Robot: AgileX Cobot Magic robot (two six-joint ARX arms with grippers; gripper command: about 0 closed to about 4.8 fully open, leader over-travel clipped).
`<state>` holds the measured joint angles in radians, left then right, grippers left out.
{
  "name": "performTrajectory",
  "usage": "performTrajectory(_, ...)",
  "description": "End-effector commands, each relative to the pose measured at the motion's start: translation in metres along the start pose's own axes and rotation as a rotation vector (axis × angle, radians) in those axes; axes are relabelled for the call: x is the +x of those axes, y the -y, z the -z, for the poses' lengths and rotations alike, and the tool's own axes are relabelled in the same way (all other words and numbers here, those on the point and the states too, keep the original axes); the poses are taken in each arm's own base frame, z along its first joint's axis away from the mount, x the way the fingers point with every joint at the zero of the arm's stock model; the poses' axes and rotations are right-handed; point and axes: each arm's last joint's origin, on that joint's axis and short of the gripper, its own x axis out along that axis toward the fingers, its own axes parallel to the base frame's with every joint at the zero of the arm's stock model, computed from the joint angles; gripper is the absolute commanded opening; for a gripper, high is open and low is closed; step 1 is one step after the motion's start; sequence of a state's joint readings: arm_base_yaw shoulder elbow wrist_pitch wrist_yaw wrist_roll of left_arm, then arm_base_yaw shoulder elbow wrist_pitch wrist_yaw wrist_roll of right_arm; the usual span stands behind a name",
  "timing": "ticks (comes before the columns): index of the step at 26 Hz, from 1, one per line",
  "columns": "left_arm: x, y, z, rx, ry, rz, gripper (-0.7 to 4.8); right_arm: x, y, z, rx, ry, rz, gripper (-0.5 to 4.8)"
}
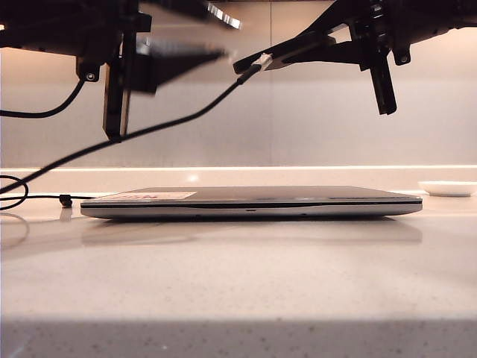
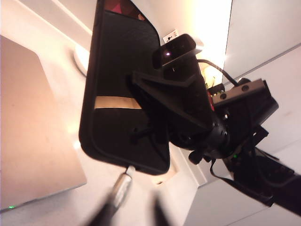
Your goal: Pick up the charging cable and the phone, plug the charging cable into the charging port on the phone, and finally place them back on the table.
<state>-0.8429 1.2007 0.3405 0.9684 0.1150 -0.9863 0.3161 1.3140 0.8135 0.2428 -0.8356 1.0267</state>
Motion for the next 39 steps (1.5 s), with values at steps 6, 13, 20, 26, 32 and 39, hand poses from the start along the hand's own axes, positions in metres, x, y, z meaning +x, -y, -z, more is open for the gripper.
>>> performTrajectory(6, 0.000, -0.004, 0.003, 0.350, -0.048, -0.045, 2.47, -0.001, -0.008, -0.003, -0.058, 0.020, -0.042, -0.06)
performTrajectory(13, 0.000, -0.007, 0.020, 0.655, -0.183, -0.065, 2.46, -0.002, -0.008, -0.004, -0.136, 0.055, -0.022, -0.06)
performTrajectory(20, -0.003, -0.013, 0.040, 0.926, -0.378, -0.072, 2.46, -0.004, -0.011, -0.004, -0.207, 0.095, 0.005, -0.06)
performTrajectory(26, 0.005, -0.024, 0.045, 0.973, -0.441, -0.101, 2.46, -0.007, -0.014, -0.003, -0.219, 0.093, 0.002, -0.06)
performTrajectory(32, 0.025, -0.035, 0.038, 0.973, -0.452, -0.155, 2.45, -0.007, -0.014, -0.003, -0.216, 0.091, 0.004, -0.06)
performTrajectory(39, 0.041, -0.045, 0.042, 0.966, -0.488, -0.180, 2.42, -0.007, -0.014, -0.003, -0.215, 0.091, 0.004, -0.06)
